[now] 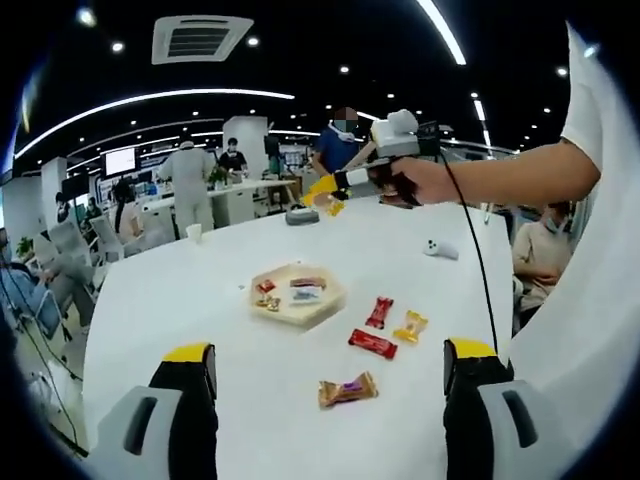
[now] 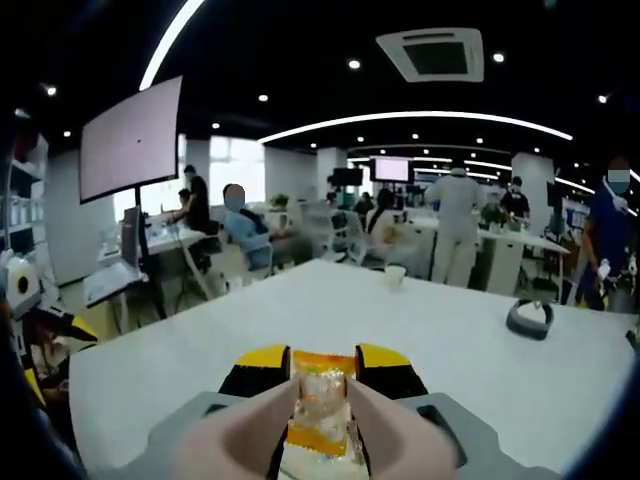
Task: Place the target food into the container with the food tongs after gripping and lifting it, then release it inside without dropping or visibly crushing the food.
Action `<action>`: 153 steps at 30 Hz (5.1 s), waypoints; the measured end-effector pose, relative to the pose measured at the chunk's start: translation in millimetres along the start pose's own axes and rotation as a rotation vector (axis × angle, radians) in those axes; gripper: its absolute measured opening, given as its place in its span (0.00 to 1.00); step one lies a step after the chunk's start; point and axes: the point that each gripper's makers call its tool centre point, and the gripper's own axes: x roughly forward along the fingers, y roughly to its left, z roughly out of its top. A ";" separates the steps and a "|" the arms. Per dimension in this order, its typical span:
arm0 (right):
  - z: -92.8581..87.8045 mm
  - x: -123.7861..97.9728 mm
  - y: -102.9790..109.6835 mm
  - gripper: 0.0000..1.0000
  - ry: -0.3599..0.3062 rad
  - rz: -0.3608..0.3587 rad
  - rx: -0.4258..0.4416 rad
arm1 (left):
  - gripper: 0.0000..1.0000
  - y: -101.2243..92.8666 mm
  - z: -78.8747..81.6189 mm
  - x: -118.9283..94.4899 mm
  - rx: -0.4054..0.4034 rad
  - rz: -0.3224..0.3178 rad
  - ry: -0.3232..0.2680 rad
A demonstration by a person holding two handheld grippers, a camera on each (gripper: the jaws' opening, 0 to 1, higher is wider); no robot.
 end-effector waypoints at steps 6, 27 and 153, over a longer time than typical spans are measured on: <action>-5.8 28.2 -3.8 0.24 0.035 0.011 0.017 | 0.96 -1.7 -0.2 3.8 -0.031 0.019 0.002; -31.7 93.4 25.5 0.28 0.138 0.114 0.077 | 0.96 24.6 -11.8 -27.3 -0.082 0.145 0.021; -252.6 -101.4 27.2 0.29 0.402 0.583 -0.418 | 0.98 -112.3 -51.5 -19.1 -0.202 0.243 0.202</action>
